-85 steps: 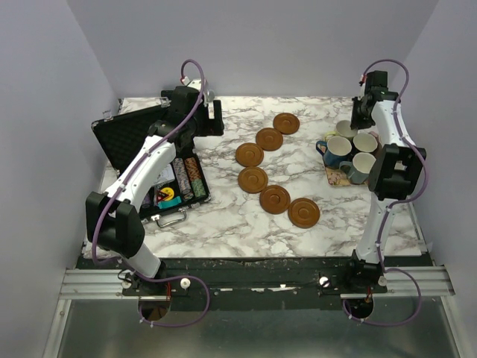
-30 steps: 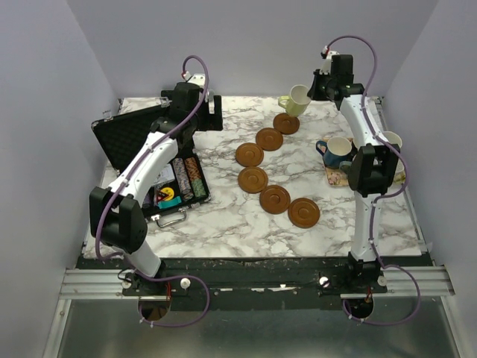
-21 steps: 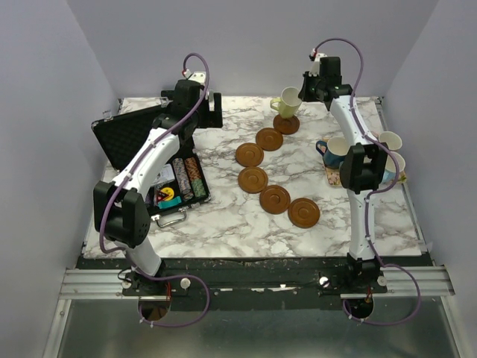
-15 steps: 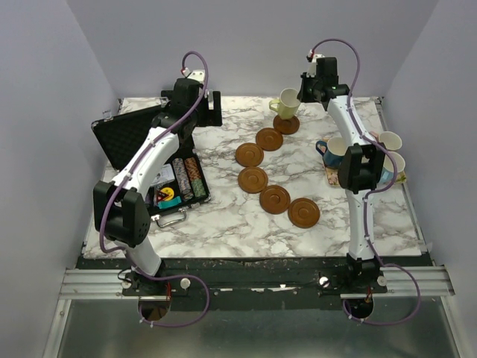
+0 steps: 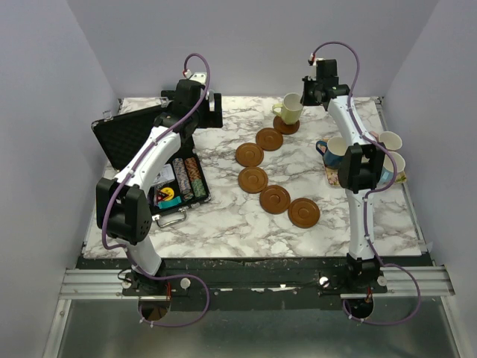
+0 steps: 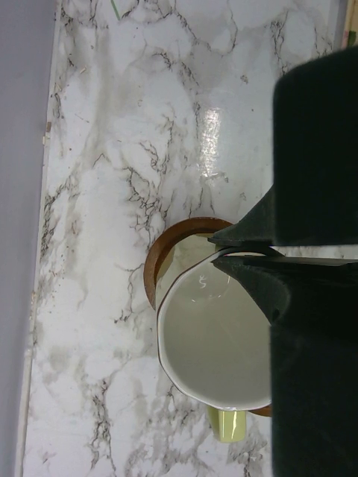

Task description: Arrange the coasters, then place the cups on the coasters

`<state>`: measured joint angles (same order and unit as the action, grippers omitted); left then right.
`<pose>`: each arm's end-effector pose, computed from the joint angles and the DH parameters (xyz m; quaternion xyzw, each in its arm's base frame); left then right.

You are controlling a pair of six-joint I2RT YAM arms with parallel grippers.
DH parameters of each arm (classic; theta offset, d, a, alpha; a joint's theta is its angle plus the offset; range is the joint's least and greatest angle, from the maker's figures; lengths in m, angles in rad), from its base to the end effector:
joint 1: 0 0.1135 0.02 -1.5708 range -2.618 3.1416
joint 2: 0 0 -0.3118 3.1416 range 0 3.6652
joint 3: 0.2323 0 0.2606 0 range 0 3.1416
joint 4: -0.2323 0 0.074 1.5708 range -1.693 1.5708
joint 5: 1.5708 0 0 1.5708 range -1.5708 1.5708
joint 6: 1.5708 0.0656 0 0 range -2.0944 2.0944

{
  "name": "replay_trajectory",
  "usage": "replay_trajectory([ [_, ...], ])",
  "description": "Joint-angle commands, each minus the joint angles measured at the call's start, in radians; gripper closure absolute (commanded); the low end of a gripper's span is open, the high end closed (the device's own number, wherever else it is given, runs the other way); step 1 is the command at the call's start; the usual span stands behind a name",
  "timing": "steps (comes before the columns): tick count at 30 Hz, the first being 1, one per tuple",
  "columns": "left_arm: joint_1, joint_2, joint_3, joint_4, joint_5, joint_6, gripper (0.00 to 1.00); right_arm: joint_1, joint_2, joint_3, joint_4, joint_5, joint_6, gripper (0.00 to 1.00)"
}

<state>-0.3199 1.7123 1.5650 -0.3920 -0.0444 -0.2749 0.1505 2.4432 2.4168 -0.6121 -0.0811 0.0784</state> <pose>0.4218 -0.1367 0.3727 0.0086 0.8697 -0.1260 0.4771 0.6179 0.0991 0.2842 -0.0504 0.8913 0.0873 0.4420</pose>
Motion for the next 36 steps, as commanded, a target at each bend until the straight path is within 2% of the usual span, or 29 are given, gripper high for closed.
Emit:
replay_trajectory([
  [1,0.008,0.009,0.035,-0.005,-0.002,-0.001,0.01,0.006,0.004,0.051,0.029,-0.006,0.024,0.99],
  [36,0.008,0.032,0.056,-0.021,0.012,0.000,0.01,0.011,0.040,0.064,0.021,-0.014,0.050,0.99],
])
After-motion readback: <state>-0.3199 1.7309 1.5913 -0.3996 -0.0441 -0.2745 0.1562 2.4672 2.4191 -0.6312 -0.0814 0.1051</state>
